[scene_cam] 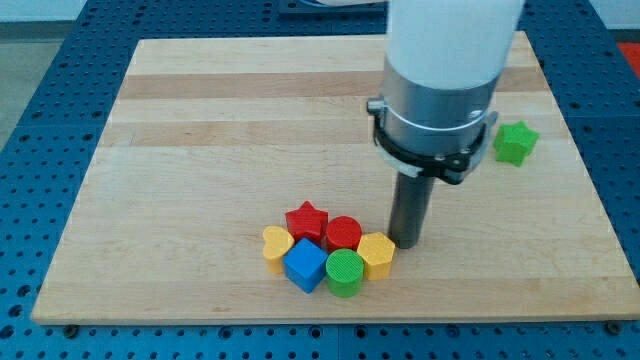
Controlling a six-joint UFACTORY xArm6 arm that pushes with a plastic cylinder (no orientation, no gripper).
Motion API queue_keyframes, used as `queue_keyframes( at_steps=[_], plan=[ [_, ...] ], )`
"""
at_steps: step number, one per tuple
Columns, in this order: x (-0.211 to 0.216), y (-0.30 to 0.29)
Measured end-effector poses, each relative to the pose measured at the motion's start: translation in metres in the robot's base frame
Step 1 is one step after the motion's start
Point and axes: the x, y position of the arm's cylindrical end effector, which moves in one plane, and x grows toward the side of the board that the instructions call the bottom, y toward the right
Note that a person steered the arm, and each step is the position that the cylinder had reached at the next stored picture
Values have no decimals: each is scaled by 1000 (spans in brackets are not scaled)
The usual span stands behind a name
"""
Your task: Push the blue triangle closer to the green star
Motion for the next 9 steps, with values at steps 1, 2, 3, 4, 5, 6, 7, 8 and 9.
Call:
queue_keyframes(
  at_steps=[1,2,3,4,5,6,7,8,9],
  plan=[
    [0,15],
    [-16,19],
    [-66,19],
    [-135,19],
    [-208,22],
    [-284,31],
    [-330,85],
    [-330,129],
    [-330,129]
  ],
)
